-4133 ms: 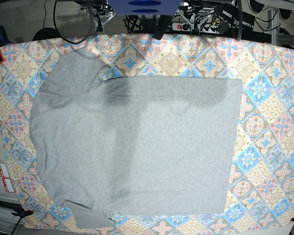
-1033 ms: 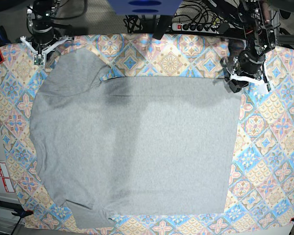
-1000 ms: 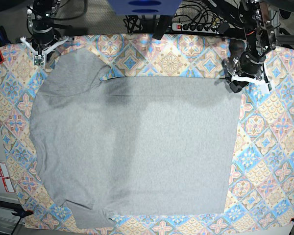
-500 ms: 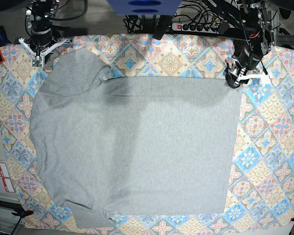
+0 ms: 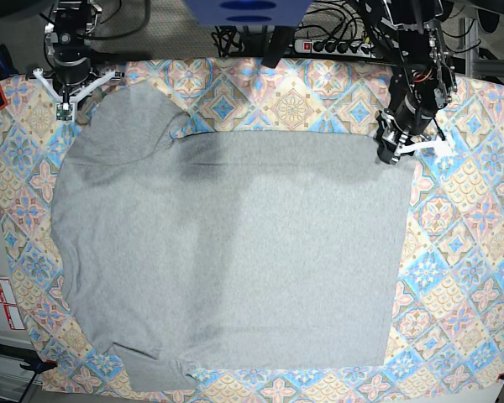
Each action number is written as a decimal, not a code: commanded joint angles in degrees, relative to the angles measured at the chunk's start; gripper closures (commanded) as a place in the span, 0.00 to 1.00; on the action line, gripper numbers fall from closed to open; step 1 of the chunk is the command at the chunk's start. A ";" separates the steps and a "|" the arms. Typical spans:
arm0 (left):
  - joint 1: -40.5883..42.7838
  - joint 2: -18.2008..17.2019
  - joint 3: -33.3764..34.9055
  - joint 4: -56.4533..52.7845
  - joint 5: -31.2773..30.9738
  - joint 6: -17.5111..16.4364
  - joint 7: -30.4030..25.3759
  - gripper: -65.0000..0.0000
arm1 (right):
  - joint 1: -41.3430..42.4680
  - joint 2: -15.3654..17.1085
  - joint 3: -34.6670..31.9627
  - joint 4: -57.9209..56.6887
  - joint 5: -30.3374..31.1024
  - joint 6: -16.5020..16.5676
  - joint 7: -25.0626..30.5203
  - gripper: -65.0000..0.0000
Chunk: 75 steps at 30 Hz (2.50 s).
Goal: Fold the T-shirt properly
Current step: 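Lower both grippers to the shirt's shoulder corners, then grasp the shirt's shoulder corners with both grippers, then lift the shoulders and fold them over toward the hem with both grippers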
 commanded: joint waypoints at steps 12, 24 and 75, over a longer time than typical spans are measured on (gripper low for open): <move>0.27 -0.62 0.64 0.37 0.40 0.01 2.07 1.00 | 3.03 -0.82 0.81 0.81 11.24 -0.27 0.52 0.68; 0.27 -0.71 0.64 0.37 0.49 0.01 2.07 1.00 | 11.38 -0.74 6.87 -8.07 32.17 -0.27 -10.47 0.65; 12.49 -1.59 0.29 0.81 0.32 -0.08 4.10 1.00 | 3.91 -0.21 19.18 -15.98 43.24 -0.10 -18.47 1.00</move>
